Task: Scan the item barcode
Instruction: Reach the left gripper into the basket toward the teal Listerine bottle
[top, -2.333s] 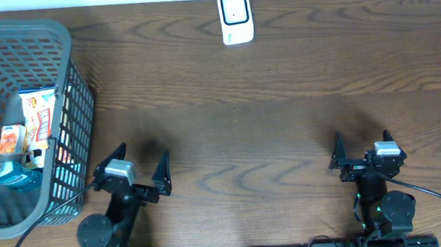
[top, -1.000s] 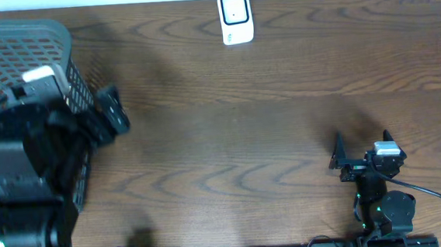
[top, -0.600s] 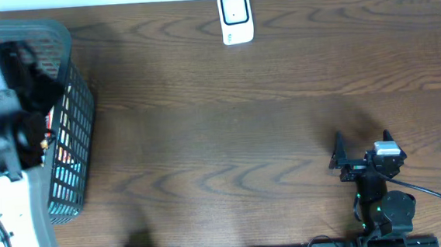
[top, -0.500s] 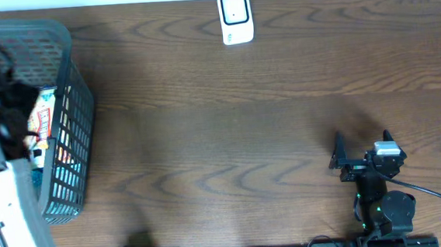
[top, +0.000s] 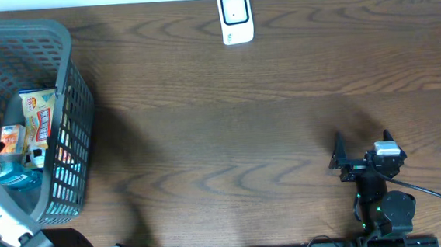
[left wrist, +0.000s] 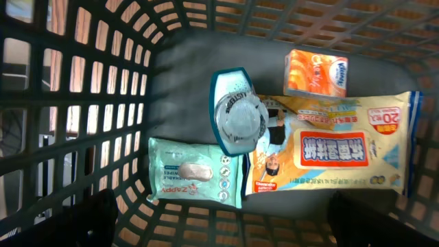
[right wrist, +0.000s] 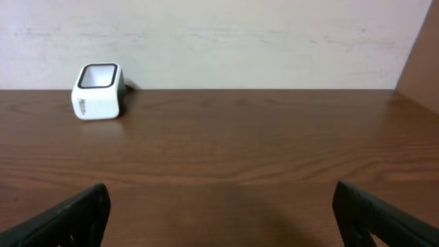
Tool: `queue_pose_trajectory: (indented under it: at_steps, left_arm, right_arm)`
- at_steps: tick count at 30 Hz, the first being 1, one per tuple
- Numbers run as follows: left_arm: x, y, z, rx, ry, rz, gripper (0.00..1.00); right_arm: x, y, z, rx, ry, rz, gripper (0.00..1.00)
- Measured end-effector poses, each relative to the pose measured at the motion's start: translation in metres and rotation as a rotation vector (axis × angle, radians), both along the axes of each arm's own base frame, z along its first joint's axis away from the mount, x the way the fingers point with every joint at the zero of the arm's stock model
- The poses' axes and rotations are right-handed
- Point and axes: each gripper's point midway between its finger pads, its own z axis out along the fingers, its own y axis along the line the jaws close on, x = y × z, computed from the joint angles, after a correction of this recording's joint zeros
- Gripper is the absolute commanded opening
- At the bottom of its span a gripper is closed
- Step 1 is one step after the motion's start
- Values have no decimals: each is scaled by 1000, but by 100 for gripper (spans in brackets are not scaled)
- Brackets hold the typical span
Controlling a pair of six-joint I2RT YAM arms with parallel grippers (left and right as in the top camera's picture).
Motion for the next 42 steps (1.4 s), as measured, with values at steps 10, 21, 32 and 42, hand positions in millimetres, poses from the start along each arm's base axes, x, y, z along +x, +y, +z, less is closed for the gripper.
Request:
queue_pose_trajectory:
  at_steps: [10,21,32,42]
  left_arm:
    - [9,20,-42,16,89,-40,98]
    - [12,25,-82,28,102,-66,98]
    - [11,29,-111,40,105,-70,59]
    - [13,32,-109,54,116,-128,27]
  right_arm:
    - [0,0,0,0,0,0,99]
    - [0,0,0,0,0,0,99]
    - [0,0,0,0,0,0,99]
    - [0,0,0,0,0,0,99]
